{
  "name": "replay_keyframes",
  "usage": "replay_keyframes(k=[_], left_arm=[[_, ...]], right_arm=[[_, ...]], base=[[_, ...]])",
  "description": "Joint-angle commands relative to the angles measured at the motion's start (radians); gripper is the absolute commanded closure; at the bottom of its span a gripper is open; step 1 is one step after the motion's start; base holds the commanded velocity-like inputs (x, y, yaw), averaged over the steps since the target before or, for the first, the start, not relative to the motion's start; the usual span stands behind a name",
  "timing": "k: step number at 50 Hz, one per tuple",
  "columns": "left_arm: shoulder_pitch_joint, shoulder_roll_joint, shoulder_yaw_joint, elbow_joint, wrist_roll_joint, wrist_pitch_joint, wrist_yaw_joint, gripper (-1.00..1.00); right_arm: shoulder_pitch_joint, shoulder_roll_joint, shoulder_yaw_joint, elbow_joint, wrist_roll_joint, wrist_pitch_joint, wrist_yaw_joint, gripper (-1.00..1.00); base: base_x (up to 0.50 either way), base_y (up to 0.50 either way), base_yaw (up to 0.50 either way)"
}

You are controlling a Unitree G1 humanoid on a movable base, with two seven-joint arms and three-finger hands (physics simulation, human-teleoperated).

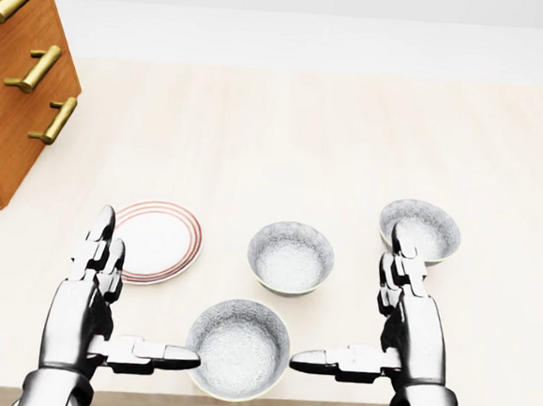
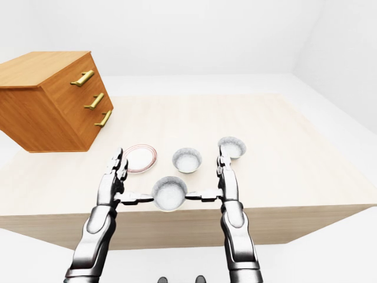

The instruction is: Stack the bowl at the front on the bowl in the middle.

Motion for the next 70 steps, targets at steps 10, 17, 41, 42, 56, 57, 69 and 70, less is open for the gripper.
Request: replay_keyframes(k=[10, 17, 41, 42, 56, 57, 69, 70], left_arm=[[-0.023, 0.011, 0.027, 0.044, 0.006, -0.018, -0.016, -1.0], [-0.017, 0.011, 0.024, 0.033, 0.005, -0.014, -0.015, -1.0], [-0.013, 0.01, 0.025, 0.035, 0.003, -0.018, -0.016, -1.0], [-0.011, 0.01, 0.024, 0.027, 0.003, -0.012, -0.015, -1.0], [-0.011, 0.01, 0.023, 0.024, 0.005, -0.007, -0.016, -1.0], [-0.011, 0.01, 0.023, 0.028, 0.004, -0.011, -0.016, -1.0], [-0.012, 0.011, 0.025, 0.036, 0.004, -0.017, -0.016, -1.0], [-0.013, 0.011, 0.025, 0.035, 0.004, -0.015, -0.016, -1.0]], right_arm=[[-0.028, -0.019, -0.052, 0.014, 0.074, 0.02, 0.017, -1.0], [-0.015, -0.022, -0.045, -0.015, 0.059, 0.036, 0.034, -1.0], [-0.009, -0.02, -0.042, -0.024, 0.036, 0.03, 0.039, -1.0], [-0.007, -0.02, -0.041, -0.03, 0.034, 0.031, 0.04, -1.0], [-0.005, -0.019, -0.041, -0.026, 0.027, 0.021, 0.042, -1.0], [-0.005, -0.019, -0.041, -0.026, 0.027, 0.022, 0.041, -1.0], [-0.006, -0.019, -0.043, -0.031, 0.029, 0.026, 0.041, -1.0], [-0.006, -0.019, -0.043, -0.033, 0.029, 0.028, 0.041, -1.0]], base=[[0.0, 0.0, 0.0], [0.0, 0.0, 0.0], [0.0, 0.0, 0.0], [0.19, 0.0, 0.0], [0.29, 0.0, 0.0], [0.31, 0.0, 0.0], [0.31, 0.0, 0.0], [0.31, 0.0, 0.0]])
